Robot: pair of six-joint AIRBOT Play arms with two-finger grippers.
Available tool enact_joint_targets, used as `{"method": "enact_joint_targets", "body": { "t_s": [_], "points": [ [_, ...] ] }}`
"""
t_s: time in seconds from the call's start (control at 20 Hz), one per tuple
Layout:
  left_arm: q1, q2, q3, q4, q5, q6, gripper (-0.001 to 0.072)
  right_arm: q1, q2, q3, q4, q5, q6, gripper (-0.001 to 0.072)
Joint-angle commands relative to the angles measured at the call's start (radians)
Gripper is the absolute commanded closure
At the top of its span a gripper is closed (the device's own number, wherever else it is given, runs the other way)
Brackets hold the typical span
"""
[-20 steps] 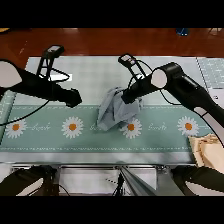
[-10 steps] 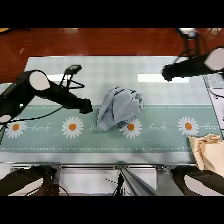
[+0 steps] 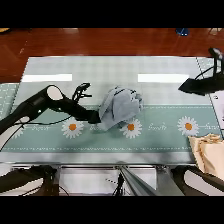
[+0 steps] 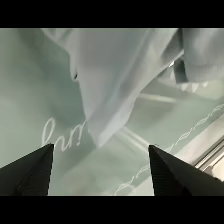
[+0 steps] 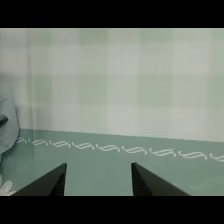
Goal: Fold the shirts.
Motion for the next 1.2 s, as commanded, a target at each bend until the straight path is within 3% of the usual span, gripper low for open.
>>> {"method": "enact_joint_targets", "body": {
  "t_s": [0.0,0.1,0.15,0.2,0.25,0.3,0.6,1.15],
  "points": [
    [-0.006,-0.088,-0.019,-0.176,0.061,0.068,0.0028,-0.029,0.001,-0.079,0.099,0.008,-0.051,0.0216],
    [-0.015,-0.144,-0.019,-0.203,0.063,0.068,0.0333,-0.029,0.001,-0.091,0.118,0.007,-0.059,0.0216],
    [-0.021,-0.167,-0.019,-0.206,0.063,0.068,0.0349,-0.029,0.001,-0.091,0.121,0.005,-0.06,0.0216],
    [-0.025,-0.185,-0.019,-0.207,0.06,0.061,0.0415,-0.029,0.001,-0.091,0.123,0.001,-0.059,0.0216],
    [-0.025,-0.196,-0.018,-0.207,0.052,0.061,0.0617,-0.029,0.0,-0.091,0.124,-0.003,-0.059,0.0216],
    [-0.025,-0.197,-0.019,-0.206,0.047,0.068,0.0686,-0.029,-0.007,-0.092,0.14,-0.005,-0.059,0.0216],
    [-0.007,-0.147,0.003,-0.205,-0.024,0.09,0.0687,0.038,-0.177,-0.108,0.399,-0.049,-0.089,0.0216],
    [0.019,-0.116,0.004,-0.206,-0.07,0.094,0.0687,0.329,-0.439,-0.108,0.558,-0.274,-0.1,0.0222]
  ]
}}
